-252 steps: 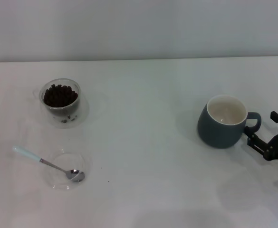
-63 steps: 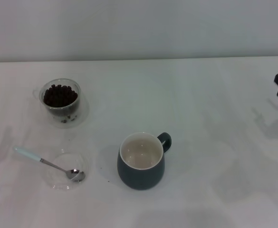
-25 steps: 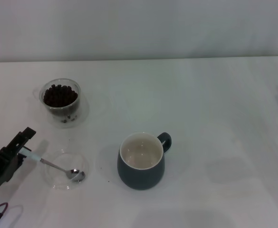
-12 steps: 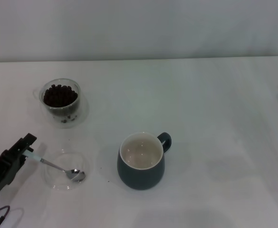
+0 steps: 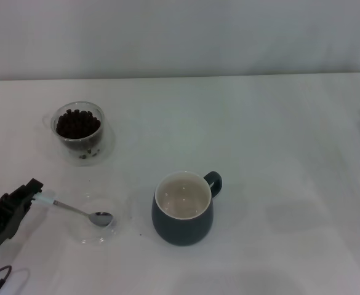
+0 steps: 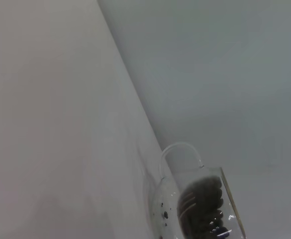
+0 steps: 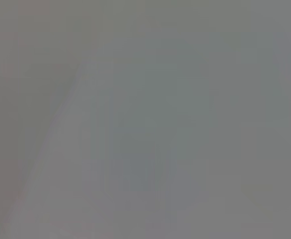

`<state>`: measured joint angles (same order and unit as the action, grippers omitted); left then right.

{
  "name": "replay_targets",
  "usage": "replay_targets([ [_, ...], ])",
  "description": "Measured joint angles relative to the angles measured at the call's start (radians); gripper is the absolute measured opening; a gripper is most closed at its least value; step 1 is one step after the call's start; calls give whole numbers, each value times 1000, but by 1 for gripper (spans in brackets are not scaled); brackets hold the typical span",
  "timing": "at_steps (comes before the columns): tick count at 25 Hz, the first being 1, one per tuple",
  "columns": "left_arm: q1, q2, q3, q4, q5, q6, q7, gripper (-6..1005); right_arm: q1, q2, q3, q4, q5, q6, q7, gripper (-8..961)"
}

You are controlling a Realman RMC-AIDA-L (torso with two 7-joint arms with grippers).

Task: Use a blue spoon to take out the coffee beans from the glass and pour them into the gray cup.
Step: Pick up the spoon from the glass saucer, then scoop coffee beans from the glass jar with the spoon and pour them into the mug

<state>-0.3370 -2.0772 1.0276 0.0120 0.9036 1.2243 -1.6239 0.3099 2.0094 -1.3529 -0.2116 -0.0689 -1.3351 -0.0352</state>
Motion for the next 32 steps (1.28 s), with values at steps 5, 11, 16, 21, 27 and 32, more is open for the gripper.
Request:
replay_targets([
  [5,0,2,0,3,0,1,-1,139,0,0,-2,0,0,0,0,510],
  [11,32,5,4,55,2,51,2,132,0,0,-2,1,-1,0,-1,509],
  [16,98,8,1,165,3,107,3,135,0,0,-5,3,-2,1,-9,509],
  [21,149,23,-2,286,-1,148,-9,135,0,0,-7,6,-8,1,-11,508],
  [27,111,96,-7,340,-2,149,-41,134,4,1,-34,17,-11,-3,-11,508],
  [32,28,177,-14,337,14,111,-86,133,14,3,-87,9,-9,-2,-4,508],
])
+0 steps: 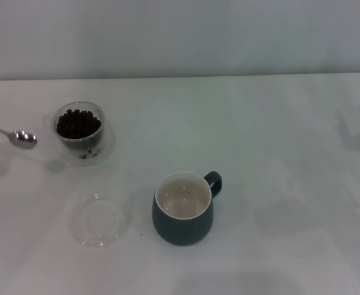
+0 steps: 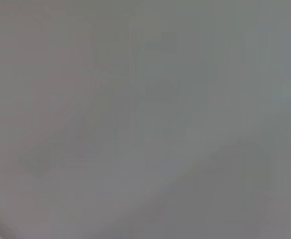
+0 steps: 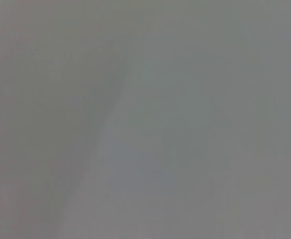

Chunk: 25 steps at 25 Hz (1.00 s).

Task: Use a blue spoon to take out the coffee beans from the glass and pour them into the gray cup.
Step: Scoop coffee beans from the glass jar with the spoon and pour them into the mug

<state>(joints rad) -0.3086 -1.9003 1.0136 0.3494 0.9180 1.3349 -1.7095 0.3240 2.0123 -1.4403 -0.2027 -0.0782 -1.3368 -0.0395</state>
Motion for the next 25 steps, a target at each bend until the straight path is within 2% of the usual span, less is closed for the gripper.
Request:
replay_targets([
  [3,-67,46,3,1,49,-60,-52,132,0,1,-20,-2,2,-6,11,507],
  [5,-104,65,3,4,82,-87,-70,133,0,1,-24,-1,2,-7,15,507],
  [6,-104,65,3,4,82,-87,-70,133,1,1,-33,0,2,-7,18,507],
  [7,-158,93,4,5,130,-130,-97,134,1,1,-44,1,2,-8,21,507],
  [9,-198,107,4,5,178,-175,-118,134,1,2,-67,0,4,-11,25,507],
  [12,-230,114,5,7,227,-208,-138,134,1,2,-104,-2,6,-32,31,507],
  [17,-316,121,5,28,404,-298,-216,133,-3,3,-147,-2,5,-60,71,507],
  [19,-352,118,5,50,497,-333,-260,133,-4,3,-155,-2,5,-61,82,507],
  [25,-420,111,5,66,641,-383,-327,133,-3,3,-171,5,7,-59,94,507],
])
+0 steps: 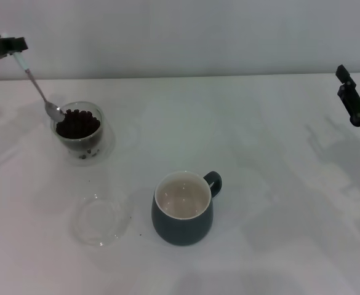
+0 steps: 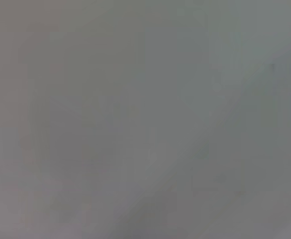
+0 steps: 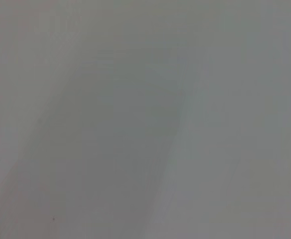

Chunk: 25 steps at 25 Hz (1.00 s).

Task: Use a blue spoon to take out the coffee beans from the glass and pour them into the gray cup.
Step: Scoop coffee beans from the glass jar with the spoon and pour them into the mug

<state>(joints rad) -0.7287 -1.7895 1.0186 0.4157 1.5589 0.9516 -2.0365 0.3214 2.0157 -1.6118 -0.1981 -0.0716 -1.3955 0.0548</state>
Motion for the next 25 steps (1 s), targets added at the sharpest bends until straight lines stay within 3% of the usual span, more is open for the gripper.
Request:
replay_targets([
  [7,-32,-19,1,7,89,-35,-34,132,0,1,-1,4,1,8,2,507],
  [14,-15,-70,3,52,174,-89,-28,134,1,1,0,5,1,10,14,507],
  [25,24,-98,-9,61,153,-102,-40,133,4,1,0,1,-1,34,14,507],
])
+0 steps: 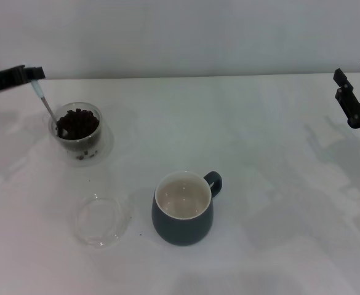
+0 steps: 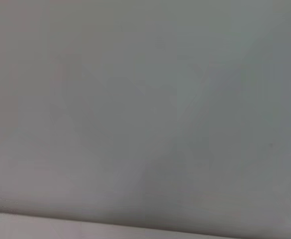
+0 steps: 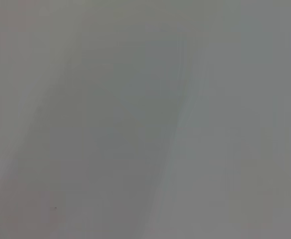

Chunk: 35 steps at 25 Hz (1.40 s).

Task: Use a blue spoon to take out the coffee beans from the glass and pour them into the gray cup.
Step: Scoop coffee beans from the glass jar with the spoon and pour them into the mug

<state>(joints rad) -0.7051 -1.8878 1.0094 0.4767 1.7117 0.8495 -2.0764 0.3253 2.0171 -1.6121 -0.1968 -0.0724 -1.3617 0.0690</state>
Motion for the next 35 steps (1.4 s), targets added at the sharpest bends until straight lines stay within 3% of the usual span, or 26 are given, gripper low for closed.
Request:
replay_targets([
  [5,28,-16,-12,-1,-15,0,-37,134,0,0,0,-1,0,2,0,507],
  [17,137,-33,-15,-31,-238,7,-51,133,2,0,0,-8,0,21,0,507],
  [35,210,-38,-31,-81,-466,31,-41,133,20,-3,7,-7,0,72,-7,507],
])
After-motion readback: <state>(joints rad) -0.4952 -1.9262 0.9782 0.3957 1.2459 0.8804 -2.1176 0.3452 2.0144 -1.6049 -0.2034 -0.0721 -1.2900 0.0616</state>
